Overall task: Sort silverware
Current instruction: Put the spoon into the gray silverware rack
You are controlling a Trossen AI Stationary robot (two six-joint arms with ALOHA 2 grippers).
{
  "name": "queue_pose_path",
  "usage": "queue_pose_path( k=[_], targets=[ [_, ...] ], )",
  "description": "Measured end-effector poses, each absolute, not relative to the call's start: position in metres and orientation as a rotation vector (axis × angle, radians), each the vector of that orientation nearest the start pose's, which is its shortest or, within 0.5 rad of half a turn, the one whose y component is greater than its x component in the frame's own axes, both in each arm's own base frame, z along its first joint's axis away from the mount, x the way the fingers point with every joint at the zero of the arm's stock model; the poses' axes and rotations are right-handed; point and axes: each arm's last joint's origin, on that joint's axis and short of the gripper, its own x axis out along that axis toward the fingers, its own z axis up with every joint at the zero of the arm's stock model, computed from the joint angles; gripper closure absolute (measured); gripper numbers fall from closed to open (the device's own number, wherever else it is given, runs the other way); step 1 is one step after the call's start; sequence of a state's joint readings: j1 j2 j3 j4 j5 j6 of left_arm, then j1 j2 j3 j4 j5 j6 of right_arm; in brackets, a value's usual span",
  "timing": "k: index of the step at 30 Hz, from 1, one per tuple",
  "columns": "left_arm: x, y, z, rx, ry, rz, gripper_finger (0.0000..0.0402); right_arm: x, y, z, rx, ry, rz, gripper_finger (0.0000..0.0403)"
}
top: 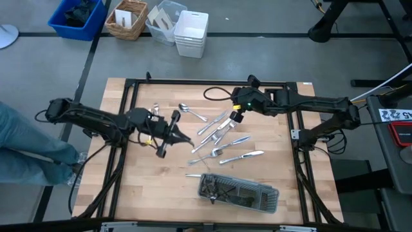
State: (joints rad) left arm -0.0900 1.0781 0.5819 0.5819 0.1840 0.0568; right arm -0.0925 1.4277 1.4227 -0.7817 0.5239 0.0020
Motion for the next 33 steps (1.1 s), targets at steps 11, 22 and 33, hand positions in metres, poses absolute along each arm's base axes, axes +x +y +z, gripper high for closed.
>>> queue_pose_path(
  k=[11, 22, 33],
  targets=[
    [0.255, -0.07, 0.287, 0.17, 0.046, -0.434, 0.0401, 0.29, -0.047, 0.357, -0.151, 0.789, -0.576, 0.0294],
    [0.28, -0.091, 0.286, 0.269, 0.175, -0.501, 0.0401, 0.286, -0.07, 0.356, -0.039, 0.8, -0.493, 0.0294],
    [0.308, -0.101, 0.258, 0.315, 0.282, -0.527, 0.0401, 0.279, -0.097, 0.353, 0.106, 0.802, -0.38, 0.0294]
  ],
)
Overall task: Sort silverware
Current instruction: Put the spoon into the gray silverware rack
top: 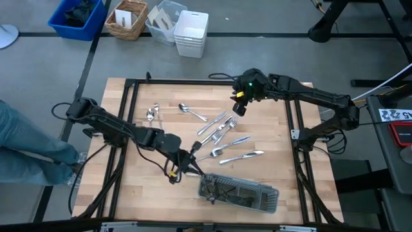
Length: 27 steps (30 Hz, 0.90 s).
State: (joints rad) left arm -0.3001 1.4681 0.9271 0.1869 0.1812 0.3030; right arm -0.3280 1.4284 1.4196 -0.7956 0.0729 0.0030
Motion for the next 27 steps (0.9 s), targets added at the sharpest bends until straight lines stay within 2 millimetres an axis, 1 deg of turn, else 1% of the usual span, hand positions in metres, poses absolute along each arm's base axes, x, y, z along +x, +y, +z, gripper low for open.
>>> queue_pose_path(
  k=[2, 5, 11, 15, 18, 22, 27],
  targets=[
    [0.309, -0.104, 0.256, 0.317, 0.286, -0.536, 0.0401, 0.277, -0.102, 0.349, 0.133, 0.81, -0.36, 0.0294],
    [0.308, -0.11, 0.256, 0.337, 0.286, -0.555, 0.0398, 0.272, -0.111, 0.338, 0.174, 0.841, -0.361, 0.0294],
    [0.306, -0.12, 0.259, 0.373, 0.255, -0.58, 0.0396, 0.26, -0.129, 0.304, 0.3, 0.919, -0.424, 0.0294],
    [0.309, -0.122, 0.256, 0.361, 0.25, -0.576, 0.0396, 0.252, -0.136, 0.284, 0.356, 0.96, -0.459, 0.0294],
    [0.31, -0.122, 0.254, 0.334, 0.262, -0.571, 0.0393, 0.25, -0.135, 0.273, 0.377, 0.984, -0.467, 0.0294],
    [0.311, -0.122, 0.253, 0.301, 0.274, -0.552, 0.0374, 0.249, -0.133, 0.266, 0.39, 1.002, -0.446, 0.0294],
    [0.311, -0.122, 0.253, 0.286, 0.282, -0.543, 0.0331, 0.25, -0.132, 0.265, 0.422, 0.992, -0.393, 0.0294]
  ],
)
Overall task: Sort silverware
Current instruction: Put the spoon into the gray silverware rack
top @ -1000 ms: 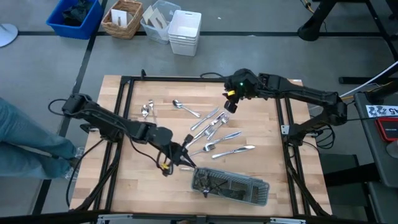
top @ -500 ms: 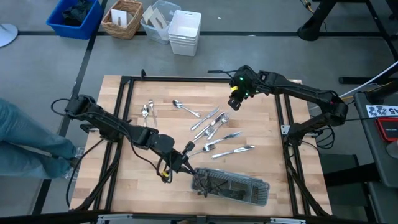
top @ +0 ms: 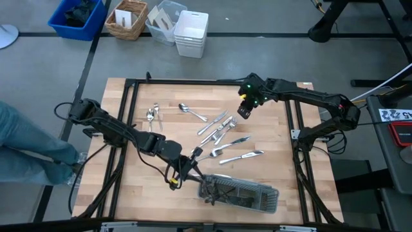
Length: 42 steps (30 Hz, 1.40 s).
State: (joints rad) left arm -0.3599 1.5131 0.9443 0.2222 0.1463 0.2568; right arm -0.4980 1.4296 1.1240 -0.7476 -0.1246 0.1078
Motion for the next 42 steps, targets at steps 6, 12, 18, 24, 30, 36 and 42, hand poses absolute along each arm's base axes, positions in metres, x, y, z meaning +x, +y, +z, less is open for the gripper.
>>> queue_pose_path(
  k=[6, 12, 18, 24, 30, 36, 42],
  targets=[
    [0.311, -0.122, 0.253, 0.302, 0.278, -0.547, 0.0287, 0.252, -0.133, 0.266, 0.413, 0.965, -0.393, 0.0294],
    [0.311, -0.122, 0.253, 0.323, 0.266, -0.549, 0.0279, 0.254, -0.134, 0.267, 0.406, 0.941, -0.394, 0.0294],
    [0.308, -0.121, 0.264, 0.37, 0.194, -0.543, 0.0279, 0.253, -0.134, 0.267, 0.406, 0.942, -0.394, 0.0294],
    [0.285, -0.108, 0.295, 0.288, 0.203, -0.41, 0.0279, 0.253, -0.134, 0.267, 0.406, 0.945, -0.393, 0.0294],
    [0.265, -0.096, 0.287, 0.224, 0.455, -0.268, 0.0279, 0.253, -0.134, 0.267, 0.406, 0.946, -0.393, 0.0295],
    [0.269, -0.098, 0.272, 0.228, 0.545, -0.282, 0.0279, 0.253, -0.134, 0.267, 0.406, 0.945, -0.393, 0.0295],
    [0.271, -0.101, 0.27, 0.212, 0.54, -0.324, 0.0279, 0.253, -0.133, 0.267, 0.406, 0.946, -0.393, 0.0295]
  ],
)
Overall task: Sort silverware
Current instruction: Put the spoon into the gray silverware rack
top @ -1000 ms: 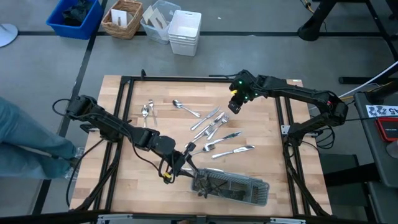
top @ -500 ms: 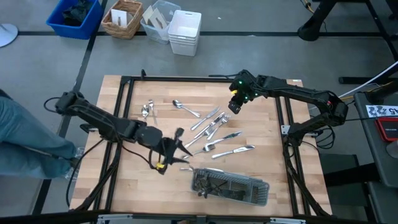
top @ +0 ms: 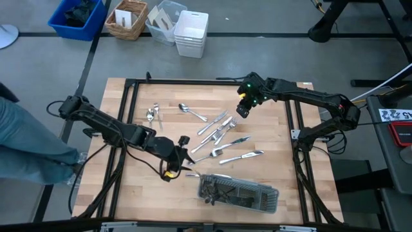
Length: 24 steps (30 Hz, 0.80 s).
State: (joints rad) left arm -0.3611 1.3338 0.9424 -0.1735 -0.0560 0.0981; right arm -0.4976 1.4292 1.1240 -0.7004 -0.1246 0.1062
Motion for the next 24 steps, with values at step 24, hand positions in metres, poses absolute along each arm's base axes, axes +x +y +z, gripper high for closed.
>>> queue_pose_path(
  k=[24],
  targets=[
    [0.291, -0.111, 0.259, 0.198, 0.465, -0.399, 0.0393, 0.253, -0.133, 0.267, 0.406, 0.947, -0.393, 0.0295]
  ],
)
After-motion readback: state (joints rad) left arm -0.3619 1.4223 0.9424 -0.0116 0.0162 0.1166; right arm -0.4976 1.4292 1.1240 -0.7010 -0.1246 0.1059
